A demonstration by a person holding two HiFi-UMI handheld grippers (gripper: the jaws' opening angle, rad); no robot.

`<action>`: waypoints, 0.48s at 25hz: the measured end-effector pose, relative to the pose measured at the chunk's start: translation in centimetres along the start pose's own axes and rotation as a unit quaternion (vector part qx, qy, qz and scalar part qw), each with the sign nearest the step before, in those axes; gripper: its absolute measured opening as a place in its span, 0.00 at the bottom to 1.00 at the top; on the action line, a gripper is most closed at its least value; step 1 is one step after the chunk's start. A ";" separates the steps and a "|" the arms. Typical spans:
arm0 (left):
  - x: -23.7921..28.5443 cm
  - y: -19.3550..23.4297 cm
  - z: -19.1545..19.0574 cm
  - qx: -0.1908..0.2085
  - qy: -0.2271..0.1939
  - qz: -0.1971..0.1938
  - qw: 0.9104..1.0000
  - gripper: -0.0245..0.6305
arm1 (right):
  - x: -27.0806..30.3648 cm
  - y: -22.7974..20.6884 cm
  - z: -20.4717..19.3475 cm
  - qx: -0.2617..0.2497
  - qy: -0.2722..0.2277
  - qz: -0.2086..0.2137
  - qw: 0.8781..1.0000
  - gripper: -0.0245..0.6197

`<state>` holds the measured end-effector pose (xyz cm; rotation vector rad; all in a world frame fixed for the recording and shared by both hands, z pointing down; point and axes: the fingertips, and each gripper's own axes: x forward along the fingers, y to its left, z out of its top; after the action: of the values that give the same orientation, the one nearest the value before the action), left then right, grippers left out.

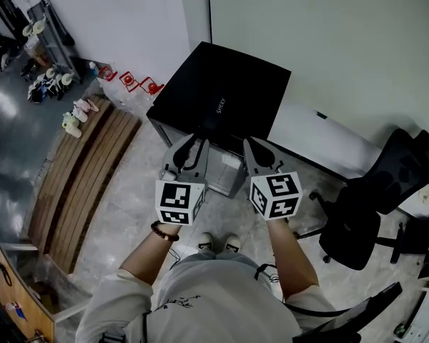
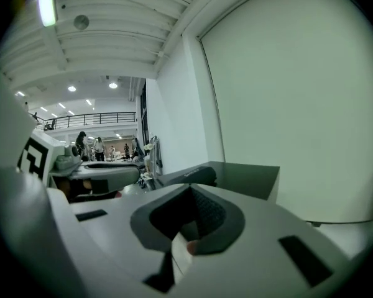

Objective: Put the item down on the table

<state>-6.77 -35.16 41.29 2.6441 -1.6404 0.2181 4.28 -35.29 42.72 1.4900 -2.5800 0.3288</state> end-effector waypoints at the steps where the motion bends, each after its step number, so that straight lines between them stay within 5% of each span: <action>1: -1.1 -0.4 -0.3 -0.006 0.003 -0.001 1.000 0.12 | -1.2 0.9 -0.2 0.000 -0.001 0.004 1.000 0.04; 3: -3.0 -1.4 -1.5 -0.023 0.011 -0.009 1.000 0.05 | -3.3 2.6 -1.1 -0.012 0.000 0.009 1.000 0.04; 12: -9.1 -6.0 -6.2 -0.067 0.042 -0.019 0.997 0.05 | -9.4 5.5 -5.9 0.004 0.000 -0.002 1.000 0.04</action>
<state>-6.06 -23.76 46.60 2.5292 -1.5208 0.2082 4.28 -23.19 45.62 1.4974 -2.5778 0.3386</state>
